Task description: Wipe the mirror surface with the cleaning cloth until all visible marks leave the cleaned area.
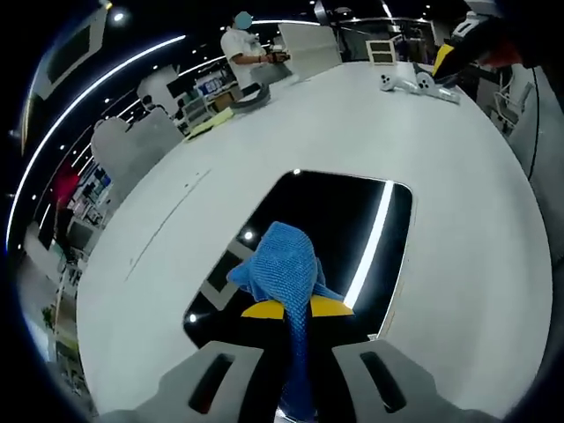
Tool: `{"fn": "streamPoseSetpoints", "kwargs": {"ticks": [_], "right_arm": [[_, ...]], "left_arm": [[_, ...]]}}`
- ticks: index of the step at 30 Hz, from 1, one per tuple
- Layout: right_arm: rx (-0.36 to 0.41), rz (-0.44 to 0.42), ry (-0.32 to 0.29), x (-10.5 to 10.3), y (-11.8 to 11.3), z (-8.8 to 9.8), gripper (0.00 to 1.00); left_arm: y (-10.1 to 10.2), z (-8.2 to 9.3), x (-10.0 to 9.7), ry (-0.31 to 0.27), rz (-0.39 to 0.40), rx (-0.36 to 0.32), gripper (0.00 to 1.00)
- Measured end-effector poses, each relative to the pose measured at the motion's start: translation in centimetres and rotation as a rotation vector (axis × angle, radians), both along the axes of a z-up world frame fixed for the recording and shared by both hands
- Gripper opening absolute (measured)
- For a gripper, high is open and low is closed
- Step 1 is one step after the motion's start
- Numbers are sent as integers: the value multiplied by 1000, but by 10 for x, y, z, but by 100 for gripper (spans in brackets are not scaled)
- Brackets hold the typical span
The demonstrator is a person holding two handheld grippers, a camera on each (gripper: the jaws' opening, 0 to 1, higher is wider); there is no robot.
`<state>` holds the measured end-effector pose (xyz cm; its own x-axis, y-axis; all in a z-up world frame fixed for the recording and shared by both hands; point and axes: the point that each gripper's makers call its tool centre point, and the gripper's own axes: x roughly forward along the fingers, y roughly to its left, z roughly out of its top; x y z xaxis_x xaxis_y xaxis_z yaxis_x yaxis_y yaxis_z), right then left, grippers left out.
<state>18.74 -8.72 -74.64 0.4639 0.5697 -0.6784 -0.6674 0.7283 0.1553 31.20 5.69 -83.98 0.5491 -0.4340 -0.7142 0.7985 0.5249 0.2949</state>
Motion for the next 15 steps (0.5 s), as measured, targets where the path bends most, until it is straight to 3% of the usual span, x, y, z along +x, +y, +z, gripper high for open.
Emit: {"fn": "streamPoseSetpoints", "kwargs": {"ticks": [15], "right_arm": [[-7, -11, 24, -2, -4, -8, 98]], "left_arm": [[14, 0, 31, -20, 31, 15, 5]]}}
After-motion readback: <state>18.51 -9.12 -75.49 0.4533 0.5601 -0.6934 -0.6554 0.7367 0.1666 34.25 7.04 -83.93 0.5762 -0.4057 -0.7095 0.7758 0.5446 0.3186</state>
